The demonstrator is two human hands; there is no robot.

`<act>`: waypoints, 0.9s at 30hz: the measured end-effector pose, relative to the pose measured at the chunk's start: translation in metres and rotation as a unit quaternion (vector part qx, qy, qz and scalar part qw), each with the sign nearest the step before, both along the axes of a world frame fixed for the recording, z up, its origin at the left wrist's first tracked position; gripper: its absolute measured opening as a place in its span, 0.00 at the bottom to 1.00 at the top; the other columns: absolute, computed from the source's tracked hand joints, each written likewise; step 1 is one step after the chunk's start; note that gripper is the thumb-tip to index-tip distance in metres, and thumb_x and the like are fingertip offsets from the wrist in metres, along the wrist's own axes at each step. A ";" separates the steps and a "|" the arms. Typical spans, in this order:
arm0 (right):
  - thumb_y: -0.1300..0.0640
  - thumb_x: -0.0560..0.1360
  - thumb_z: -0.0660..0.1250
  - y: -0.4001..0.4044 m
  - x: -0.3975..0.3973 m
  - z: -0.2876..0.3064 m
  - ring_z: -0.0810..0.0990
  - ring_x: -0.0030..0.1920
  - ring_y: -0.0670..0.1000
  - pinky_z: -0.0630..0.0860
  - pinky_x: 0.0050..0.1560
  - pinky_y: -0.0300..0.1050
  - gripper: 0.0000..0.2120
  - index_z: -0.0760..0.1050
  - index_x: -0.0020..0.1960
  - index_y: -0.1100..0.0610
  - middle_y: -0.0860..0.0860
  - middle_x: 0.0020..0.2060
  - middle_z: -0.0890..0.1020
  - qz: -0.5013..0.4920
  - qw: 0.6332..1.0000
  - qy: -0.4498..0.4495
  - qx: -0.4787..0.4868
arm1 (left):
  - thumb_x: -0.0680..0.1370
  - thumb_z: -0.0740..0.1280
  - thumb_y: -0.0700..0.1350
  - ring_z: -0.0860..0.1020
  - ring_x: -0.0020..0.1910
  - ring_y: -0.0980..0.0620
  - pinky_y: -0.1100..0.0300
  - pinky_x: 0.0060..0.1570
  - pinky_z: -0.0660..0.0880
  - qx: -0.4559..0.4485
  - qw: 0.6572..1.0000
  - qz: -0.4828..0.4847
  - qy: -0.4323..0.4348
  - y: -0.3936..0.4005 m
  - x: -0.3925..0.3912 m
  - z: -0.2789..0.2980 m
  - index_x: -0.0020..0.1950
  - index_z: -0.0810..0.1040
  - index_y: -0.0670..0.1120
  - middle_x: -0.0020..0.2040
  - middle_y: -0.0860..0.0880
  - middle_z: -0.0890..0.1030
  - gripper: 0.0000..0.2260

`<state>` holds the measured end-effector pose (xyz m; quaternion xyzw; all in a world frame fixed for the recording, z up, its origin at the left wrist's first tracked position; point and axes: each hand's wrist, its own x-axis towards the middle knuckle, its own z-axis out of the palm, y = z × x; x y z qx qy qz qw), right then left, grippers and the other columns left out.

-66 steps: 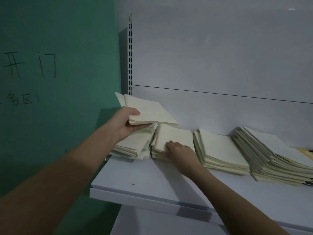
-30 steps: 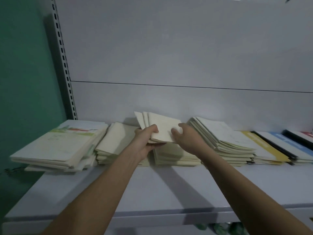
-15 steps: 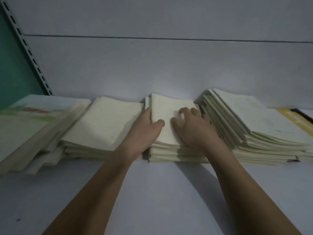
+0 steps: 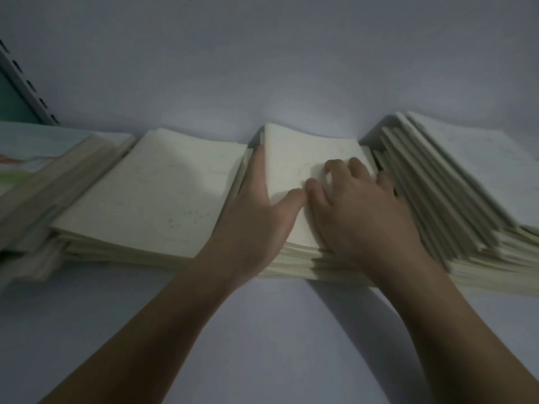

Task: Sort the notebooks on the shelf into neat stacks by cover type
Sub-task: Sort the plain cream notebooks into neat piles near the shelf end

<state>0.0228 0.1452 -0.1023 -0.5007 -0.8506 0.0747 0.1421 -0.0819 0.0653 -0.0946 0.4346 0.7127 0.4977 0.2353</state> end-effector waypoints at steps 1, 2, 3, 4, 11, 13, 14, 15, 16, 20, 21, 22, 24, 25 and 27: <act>0.42 0.79 0.48 0.000 0.000 0.000 0.68 0.60 0.60 0.68 0.56 0.59 0.17 0.64 0.61 0.49 0.53 0.60 0.69 0.003 1.000 0.004 0.001 | 0.76 0.64 0.52 0.75 0.60 0.58 0.53 0.63 0.72 0.001 1.000 -0.005 0.004 0.001 0.000 0.000 0.66 0.64 0.63 0.61 0.62 0.75 0.20; 0.42 0.79 0.48 0.000 0.000 0.000 0.68 0.60 0.61 0.67 0.57 0.59 0.18 0.65 0.62 0.49 0.52 0.60 0.70 0.007 1.000 0.006 0.001 | 0.76 0.64 0.52 0.73 0.63 0.58 0.56 0.65 0.70 0.003 1.000 -0.011 0.010 0.002 -0.001 -0.002 0.70 0.63 0.61 0.65 0.61 0.73 0.23; 0.41 0.79 0.47 -0.001 0.001 0.000 0.68 0.61 0.62 0.68 0.58 0.60 0.20 0.65 0.63 0.50 0.52 0.61 0.70 0.013 1.000 0.008 -0.002 | 0.77 0.64 0.52 0.70 0.67 0.59 0.63 0.67 0.65 -0.003 1.000 -0.013 0.024 0.001 -0.002 -0.003 0.74 0.61 0.60 0.69 0.61 0.70 0.26; 0.40 0.78 0.46 -0.001 0.001 0.001 0.68 0.61 0.62 0.68 0.59 0.60 0.21 0.65 0.63 0.50 0.51 0.61 0.71 0.019 1.000 0.010 -0.001 | 0.79 0.63 0.51 0.65 0.70 0.61 0.72 0.65 0.60 -0.015 0.998 -0.008 0.057 -0.001 -0.002 -0.003 0.76 0.58 0.58 0.72 0.62 0.66 0.27; 0.42 0.80 0.52 -0.002 0.004 0.002 0.74 0.62 0.61 0.70 0.58 0.55 0.21 0.71 0.67 0.49 0.52 0.63 0.76 0.007 0.997 0.065 0.044 | 0.81 0.60 0.46 0.52 0.77 0.58 0.66 0.71 0.51 0.109 0.959 -0.010 0.260 -0.013 0.002 0.009 0.72 0.68 0.51 0.76 0.54 0.64 0.18; 0.45 0.81 0.54 -0.006 0.006 0.009 0.75 0.61 0.57 0.69 0.56 0.49 0.19 0.73 0.67 0.51 0.52 0.62 0.78 0.015 0.984 0.153 0.095 | 0.81 0.60 0.44 0.54 0.77 0.56 0.59 0.73 0.55 0.142 0.959 -0.019 0.246 -0.020 0.010 0.014 0.70 0.71 0.49 0.74 0.51 0.67 0.17; 0.47 0.81 0.54 -0.011 0.006 0.013 0.76 0.60 0.55 0.68 0.53 0.45 0.18 0.75 0.65 0.52 0.51 0.59 0.80 0.027 0.969 0.208 0.130 | 0.81 0.60 0.43 0.55 0.77 0.55 0.56 0.74 0.58 0.157 0.959 -0.020 0.236 -0.026 0.013 0.016 0.69 0.72 0.48 0.73 0.51 0.69 0.16; 0.49 0.82 0.53 -0.017 0.004 0.019 0.77 0.57 0.53 0.67 0.51 0.42 0.17 0.76 0.62 0.53 0.50 0.56 0.81 0.041 0.953 0.254 0.163 | 0.81 0.60 0.42 0.58 0.76 0.55 0.55 0.73 0.60 0.166 0.960 -0.016 0.223 -0.034 0.014 0.020 0.68 0.73 0.48 0.72 0.51 0.70 0.16; 0.51 0.83 0.53 -0.026 0.001 0.026 0.77 0.56 0.52 0.66 0.50 0.41 0.17 0.77 0.60 0.53 0.50 0.54 0.81 0.054 0.939 0.285 0.186 | 0.81 0.60 0.43 0.61 0.74 0.55 0.55 0.72 0.63 0.168 0.963 -0.011 0.211 -0.042 0.010 0.027 0.67 0.73 0.49 0.70 0.52 0.72 0.15; 0.49 0.83 0.54 -0.073 -0.020 0.042 0.77 0.53 0.49 0.69 0.51 0.43 0.16 0.79 0.58 0.53 0.48 0.52 0.82 0.140 0.936 0.273 0.173 | 0.81 0.59 0.47 0.73 0.57 0.55 0.59 0.53 0.71 0.118 0.948 -0.013 0.295 -0.083 -0.039 0.074 0.63 0.75 0.53 0.58 0.55 0.79 0.12; 0.47 0.82 0.55 -0.085 -0.029 0.045 0.76 0.53 0.48 0.70 0.51 0.44 0.16 0.78 0.58 0.51 0.47 0.53 0.81 0.169 0.944 0.251 0.133 | 0.81 0.59 0.49 0.74 0.55 0.54 0.58 0.52 0.71 0.083 0.942 -0.023 0.323 -0.093 -0.056 0.089 0.63 0.75 0.54 0.56 0.55 0.79 0.12; 0.43 0.80 0.55 -0.096 -0.040 0.047 0.76 0.54 0.47 0.70 0.53 0.43 0.17 0.78 0.60 0.49 0.46 0.54 0.81 0.193 0.952 0.220 0.085 | 0.80 0.59 0.51 0.75 0.54 0.53 0.57 0.52 0.72 0.041 0.938 -0.035 0.344 -0.100 -0.072 0.102 0.64 0.74 0.54 0.56 0.54 0.79 0.13; 0.37 0.77 0.56 -0.114 -0.066 0.050 0.73 0.60 0.46 0.69 0.59 0.44 0.23 0.73 0.66 0.47 0.45 0.62 0.77 0.216 0.968 0.125 0.016 | 0.80 0.59 0.52 0.76 0.54 0.50 0.53 0.56 0.73 -0.032 0.927 -0.046 0.372 -0.112 -0.103 0.121 0.66 0.73 0.55 0.58 0.53 0.78 0.15; 0.34 0.76 0.57 -0.120 -0.081 0.049 0.70 0.66 0.47 0.68 0.63 0.45 0.28 0.70 0.69 0.48 0.45 0.67 0.73 0.224 0.972 0.068 0.002 | 0.80 0.59 0.52 0.76 0.54 0.50 0.52 0.57 0.73 -0.057 0.922 -0.047 0.380 -0.115 -0.116 0.125 0.66 0.73 0.54 0.59 0.52 0.78 0.15; 0.30 0.74 0.57 -0.129 -0.108 0.045 0.63 0.72 0.53 0.64 0.68 0.52 0.36 0.63 0.73 0.51 0.49 0.73 0.65 0.232 0.972 -0.040 0.004 | 0.80 0.60 0.51 0.76 0.55 0.50 0.52 0.58 0.74 -0.091 0.923 -0.056 0.369 -0.122 -0.138 0.124 0.66 0.73 0.54 0.59 0.51 0.78 0.15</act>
